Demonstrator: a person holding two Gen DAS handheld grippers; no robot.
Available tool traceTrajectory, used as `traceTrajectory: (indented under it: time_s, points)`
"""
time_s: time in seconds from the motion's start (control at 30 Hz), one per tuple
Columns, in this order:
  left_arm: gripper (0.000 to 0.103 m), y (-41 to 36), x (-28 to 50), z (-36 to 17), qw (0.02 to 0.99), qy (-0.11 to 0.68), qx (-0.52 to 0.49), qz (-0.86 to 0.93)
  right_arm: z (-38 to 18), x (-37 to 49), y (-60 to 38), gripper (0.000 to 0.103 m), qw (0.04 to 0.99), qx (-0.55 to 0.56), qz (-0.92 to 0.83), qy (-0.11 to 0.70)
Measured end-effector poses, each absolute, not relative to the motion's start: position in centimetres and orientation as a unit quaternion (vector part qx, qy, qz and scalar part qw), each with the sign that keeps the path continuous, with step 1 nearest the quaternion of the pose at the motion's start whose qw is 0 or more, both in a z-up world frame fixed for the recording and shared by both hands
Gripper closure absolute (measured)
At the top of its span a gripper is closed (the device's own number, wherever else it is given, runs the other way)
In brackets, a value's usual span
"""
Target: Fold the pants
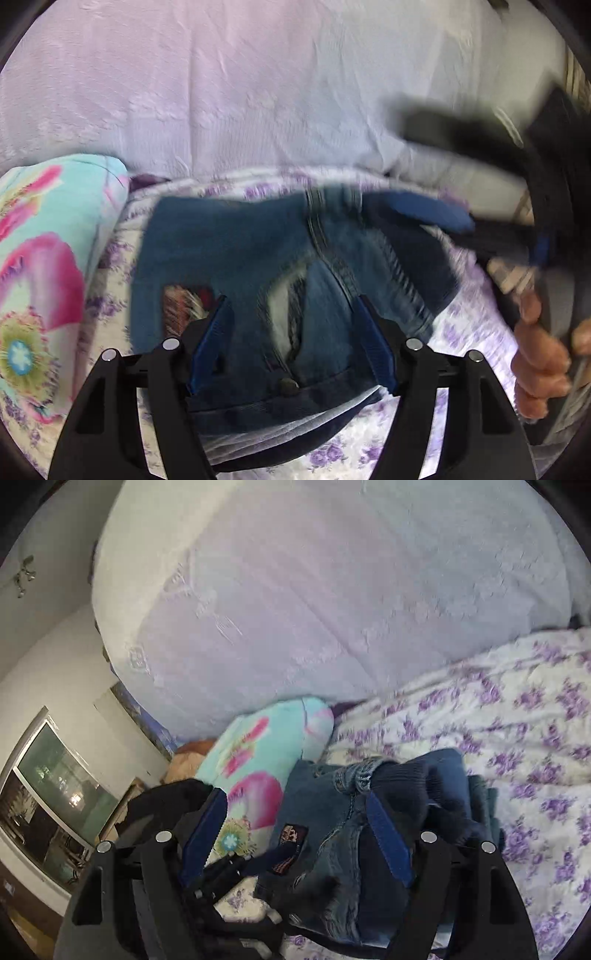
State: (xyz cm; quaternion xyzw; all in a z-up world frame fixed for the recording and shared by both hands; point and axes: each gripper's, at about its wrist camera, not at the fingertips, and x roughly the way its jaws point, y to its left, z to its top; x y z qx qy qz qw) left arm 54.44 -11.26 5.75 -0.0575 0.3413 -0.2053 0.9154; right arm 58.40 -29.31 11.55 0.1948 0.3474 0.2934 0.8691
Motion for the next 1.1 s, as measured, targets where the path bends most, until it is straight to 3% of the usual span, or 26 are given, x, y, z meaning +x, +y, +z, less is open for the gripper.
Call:
traceTrajectory:
  time_s: [0.13, 0.2, 0.33, 0.43, 0.5, 0.6, 0.63, 0.87, 1.1]
  points:
    - [0.031, -12.6, 55.2, 3.3, 0.922, 0.335, -0.040, -0.189, 7.9, 62.3, -30.5, 0.027, 0.865, 0.206, 0.241, 0.389]
    - [0.031, -13.5, 55.3, 3.1, 0.929, 0.323, -0.022, -0.179, 6.9, 62.7, -31.2, 0.037, 0.867, 0.208, 0.234, 0.387]
    - [0.030, -14.4, 55.5, 3.2, 0.933, 0.320, -0.013, -0.167, 6.0, 62.5, -32.8, 0.044, 0.862, 0.238, 0.237, 0.379]
    - [0.030, -14.3, 55.2, 3.6, 0.931, 0.327, -0.021, -0.164, 6.4, 61.6, -32.5, 0.043, 0.868, 0.235, 0.248, 0.361]
    - [0.028, -13.9, 54.8, 4.1, 0.928, 0.335, -0.031, -0.159, 7.6, 60.3, -32.2, 0.038, 0.873, 0.231, 0.255, 0.345]
    - [0.023, -12.9, 53.5, 5.4, 0.930, 0.339, -0.040, -0.138, 10.1, 57.3, -32.3, 0.009, 0.895, 0.229, 0.231, 0.304]
    - [0.021, -12.7, 52.6, 6.0, 0.934, 0.331, -0.035, -0.130, 11.0, 56.0, -32.4, 0.007, 0.905, 0.225, 0.228, 0.281]
    - [0.010, -11.9, 44.0, 6.9, 0.951, 0.294, 0.030, -0.095, 12.7, 44.2, -31.6, 0.004, 0.963, 0.078, 0.137, 0.218]
    - [0.004, -11.0, 30.9, 4.8, 0.974, 0.215, 0.069, -0.020, 7.6, 29.8, -29.7, 0.004, 0.990, -0.017, -0.002, 0.139]
